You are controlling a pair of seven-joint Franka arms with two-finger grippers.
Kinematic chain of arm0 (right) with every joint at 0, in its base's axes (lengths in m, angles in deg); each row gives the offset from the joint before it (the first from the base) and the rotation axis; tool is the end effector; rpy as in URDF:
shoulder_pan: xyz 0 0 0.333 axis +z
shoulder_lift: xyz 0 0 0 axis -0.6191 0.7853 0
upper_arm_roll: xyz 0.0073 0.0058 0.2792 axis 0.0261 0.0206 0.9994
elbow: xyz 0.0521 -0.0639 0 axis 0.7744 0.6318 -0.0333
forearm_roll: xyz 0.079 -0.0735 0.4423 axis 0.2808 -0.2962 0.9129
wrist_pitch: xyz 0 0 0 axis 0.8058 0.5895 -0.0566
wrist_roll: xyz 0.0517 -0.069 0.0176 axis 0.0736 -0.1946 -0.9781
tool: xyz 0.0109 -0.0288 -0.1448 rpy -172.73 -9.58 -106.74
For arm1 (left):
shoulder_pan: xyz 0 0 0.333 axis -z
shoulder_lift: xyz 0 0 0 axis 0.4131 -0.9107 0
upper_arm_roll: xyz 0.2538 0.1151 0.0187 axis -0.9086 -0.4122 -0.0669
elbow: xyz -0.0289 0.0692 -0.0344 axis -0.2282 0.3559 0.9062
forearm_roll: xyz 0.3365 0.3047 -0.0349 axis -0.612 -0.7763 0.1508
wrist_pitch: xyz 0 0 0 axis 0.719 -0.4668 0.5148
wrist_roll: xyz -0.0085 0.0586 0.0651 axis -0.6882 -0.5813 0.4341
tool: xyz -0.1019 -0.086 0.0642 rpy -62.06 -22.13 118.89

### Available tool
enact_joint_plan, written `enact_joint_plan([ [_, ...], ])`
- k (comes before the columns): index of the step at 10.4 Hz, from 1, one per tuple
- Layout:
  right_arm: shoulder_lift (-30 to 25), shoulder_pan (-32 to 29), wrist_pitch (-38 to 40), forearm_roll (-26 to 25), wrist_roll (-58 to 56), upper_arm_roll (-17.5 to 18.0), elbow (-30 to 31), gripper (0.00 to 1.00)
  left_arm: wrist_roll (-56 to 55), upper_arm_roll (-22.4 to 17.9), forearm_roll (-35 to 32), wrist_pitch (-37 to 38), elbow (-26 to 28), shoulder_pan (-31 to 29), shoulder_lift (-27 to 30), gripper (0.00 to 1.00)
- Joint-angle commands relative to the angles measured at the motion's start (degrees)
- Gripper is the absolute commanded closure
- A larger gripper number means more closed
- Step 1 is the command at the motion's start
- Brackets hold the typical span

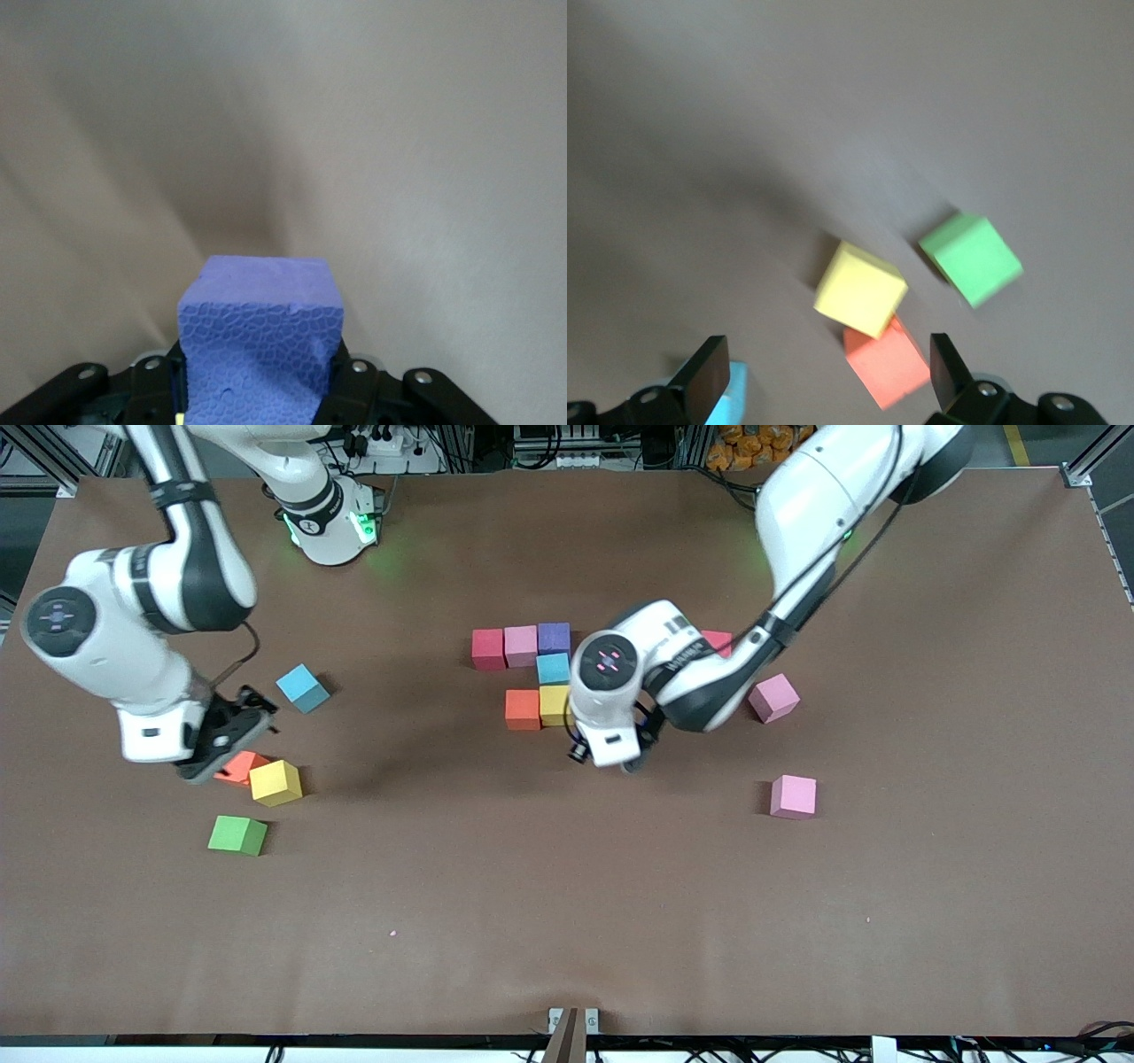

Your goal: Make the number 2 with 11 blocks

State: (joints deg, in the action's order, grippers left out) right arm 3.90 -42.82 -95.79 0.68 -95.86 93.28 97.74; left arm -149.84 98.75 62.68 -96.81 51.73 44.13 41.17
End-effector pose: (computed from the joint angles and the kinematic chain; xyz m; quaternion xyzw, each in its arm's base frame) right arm 0.6130 -0.0057 0.2534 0.9249 0.3785 0.0250 0.0251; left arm 0.5074 -0.5477 0.1808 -0.8449 -0.5321 0.0538 0.0137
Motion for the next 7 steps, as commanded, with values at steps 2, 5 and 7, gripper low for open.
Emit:
enact_joint_plan([
  [2,2.7,-4.6,-7.8,0.8,1.5,1.2,5.1,0.00,-12.6,-1.8,0.2,0.1,-0.3,6.4,0.6,0.72],
  [5,5.8,-4.8,-11.5,0.0,0.4,1.2,5.0,0.00,-27.6,-10.2,0.3,-0.2,-4.6,17.8,-0.1,0.68],
  [7,8.3,-6.8,-12.2,-0.4,-10.2,1.3,3.2,0.00,-31.8,-12.2,0.6,-0.4,-6.3,21.0,-0.1,0.67],
])
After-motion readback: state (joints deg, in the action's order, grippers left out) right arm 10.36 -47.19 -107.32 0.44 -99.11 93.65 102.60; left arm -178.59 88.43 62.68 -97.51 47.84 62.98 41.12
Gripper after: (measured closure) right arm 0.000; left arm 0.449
